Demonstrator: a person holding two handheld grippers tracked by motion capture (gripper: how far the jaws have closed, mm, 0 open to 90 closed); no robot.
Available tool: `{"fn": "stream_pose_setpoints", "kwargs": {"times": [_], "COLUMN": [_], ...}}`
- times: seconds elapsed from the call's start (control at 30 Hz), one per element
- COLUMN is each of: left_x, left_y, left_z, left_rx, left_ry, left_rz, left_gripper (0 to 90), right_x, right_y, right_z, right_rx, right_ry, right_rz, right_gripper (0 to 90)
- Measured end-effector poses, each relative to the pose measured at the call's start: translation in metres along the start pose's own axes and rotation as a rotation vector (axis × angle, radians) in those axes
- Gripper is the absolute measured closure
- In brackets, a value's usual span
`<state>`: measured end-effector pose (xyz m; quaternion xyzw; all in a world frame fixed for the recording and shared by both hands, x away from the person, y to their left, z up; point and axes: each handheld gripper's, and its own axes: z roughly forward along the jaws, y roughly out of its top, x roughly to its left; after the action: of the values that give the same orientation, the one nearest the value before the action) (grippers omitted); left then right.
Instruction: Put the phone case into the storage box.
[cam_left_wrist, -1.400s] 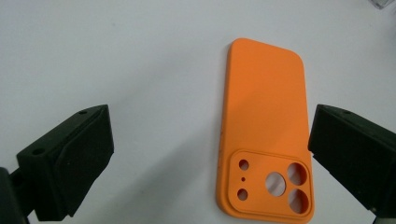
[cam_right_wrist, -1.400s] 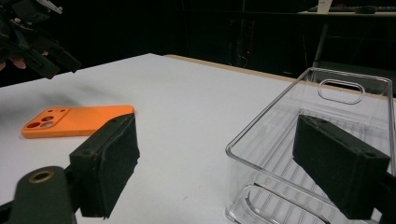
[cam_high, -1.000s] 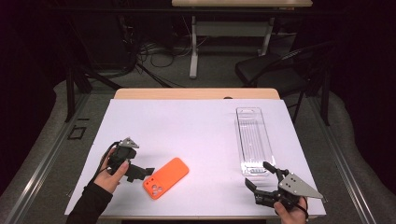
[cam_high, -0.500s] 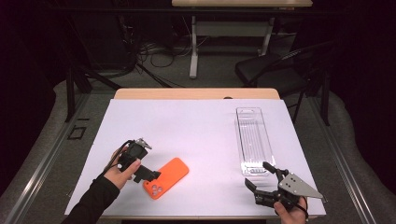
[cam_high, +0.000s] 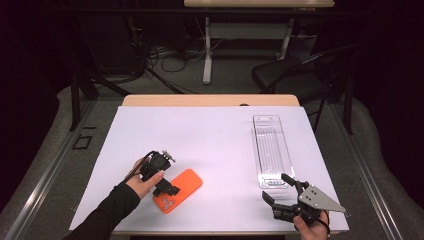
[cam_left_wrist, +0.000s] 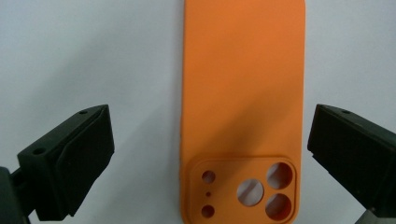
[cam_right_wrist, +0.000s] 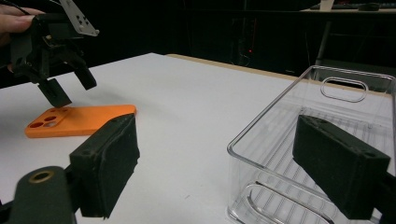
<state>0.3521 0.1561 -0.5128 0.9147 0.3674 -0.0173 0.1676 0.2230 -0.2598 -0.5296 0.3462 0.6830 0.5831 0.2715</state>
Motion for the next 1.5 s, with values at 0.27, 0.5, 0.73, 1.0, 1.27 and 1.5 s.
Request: {"fn": "stream_pose_setpoints", "kwargs": {"times": [0.27, 0.5, 0.73, 1.0, 1.27, 1.5], "left_x": [0.0, -0.005, -0.013, -0.021, -0.024, -0.025], "left_y": [0.009, 0.018, 0.022, 0.024, 0.023, 0.023], "left_z": [0.008, 0.015, 0.02, 0.026, 0.032, 0.037], "left_rx": [0.017, 0.04, 0.079, 0.132, 0.156, 0.172], "left_ry": [-0.032, -0.03, -0.017, 0.018, 0.041, 0.053], "left_rz": [-0.007, -0.007, 0.019, 0.032, 0.031, 0.035], "left_gripper": [0.6, 0.6, 0.5, 0.5, 0.5, 0.6], "right_x": [0.0, 0.0, 0.0, 0.0, 0.0, -0.001], "right_y": [0.0, 0.0, 0.0, -0.001, -0.001, -0.001], "right_z": [0.0, 0.0, 0.0, 0.001, 0.001, 0.001], "right_rx": [0.002, 0.001, 0.002, 0.004, 0.006, 0.011], "right_ry": [0.002, 0.002, 0.002, 0.005, 0.01, 0.01], "right_rz": [0.001, -0.001, 0.003, 0.004, 0.004, 0.002], "right_gripper": [13.9, 13.9, 13.9, 13.9, 13.9, 13.9]}}
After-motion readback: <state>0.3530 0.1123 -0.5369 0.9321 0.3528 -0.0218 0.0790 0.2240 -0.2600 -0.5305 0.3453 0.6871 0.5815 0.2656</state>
